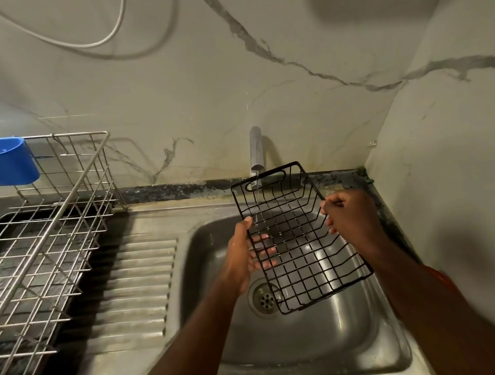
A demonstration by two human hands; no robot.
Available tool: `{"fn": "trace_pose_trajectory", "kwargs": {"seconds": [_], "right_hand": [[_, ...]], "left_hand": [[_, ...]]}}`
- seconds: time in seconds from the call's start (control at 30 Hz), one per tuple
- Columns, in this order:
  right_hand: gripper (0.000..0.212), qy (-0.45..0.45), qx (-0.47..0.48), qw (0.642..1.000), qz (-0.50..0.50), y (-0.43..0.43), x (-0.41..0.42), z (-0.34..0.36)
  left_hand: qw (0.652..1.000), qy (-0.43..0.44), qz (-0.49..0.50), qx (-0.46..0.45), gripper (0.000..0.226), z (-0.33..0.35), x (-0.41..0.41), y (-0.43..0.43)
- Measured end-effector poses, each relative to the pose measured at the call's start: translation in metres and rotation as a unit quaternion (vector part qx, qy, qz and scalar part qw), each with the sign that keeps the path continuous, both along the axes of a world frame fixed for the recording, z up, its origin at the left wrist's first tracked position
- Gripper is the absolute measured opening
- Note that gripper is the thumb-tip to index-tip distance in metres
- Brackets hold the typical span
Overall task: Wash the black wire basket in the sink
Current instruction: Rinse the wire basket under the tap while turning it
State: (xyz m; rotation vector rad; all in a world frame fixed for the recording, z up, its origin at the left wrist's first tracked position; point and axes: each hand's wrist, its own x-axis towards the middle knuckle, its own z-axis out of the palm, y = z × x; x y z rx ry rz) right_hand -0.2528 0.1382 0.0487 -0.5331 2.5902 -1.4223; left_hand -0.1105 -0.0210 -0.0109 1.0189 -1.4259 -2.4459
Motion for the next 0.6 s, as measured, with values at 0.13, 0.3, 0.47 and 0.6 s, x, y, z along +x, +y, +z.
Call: {"fn": "trace_pose_trajectory", "kwargs": {"seconds": [0.13, 0.3, 0.47, 0.6], "right_hand": [[0.008, -0.019, -0.021, 0.999, -0.015, 0.005, -0.001, -0.006], [0.019, -0.044, -0.038, 0.998, -0.005, 0.003, 0.002, -0.011], [0.025, -0.070, -0.038, 0.997, 0.022, -0.003, 0.005, -0.015], [0.027, -0.093, -0.053, 0.994, 0.017, -0.011, 0.004, -0.021]], "left_hand": [[1.000, 0.002, -0.002, 0.009, 0.046, 0.007, -0.007, 0.001], [1.000, -0.003, 0.021, -0.005, 0.047, 0.009, -0.014, -0.004], [0.999, -0.012, 0.036, -0.012, 0.043, 0.005, -0.013, -0.013], [0.998, -0.015, 0.056, -0.002, 0.041, 0.003, -0.011, -0.015]]}}
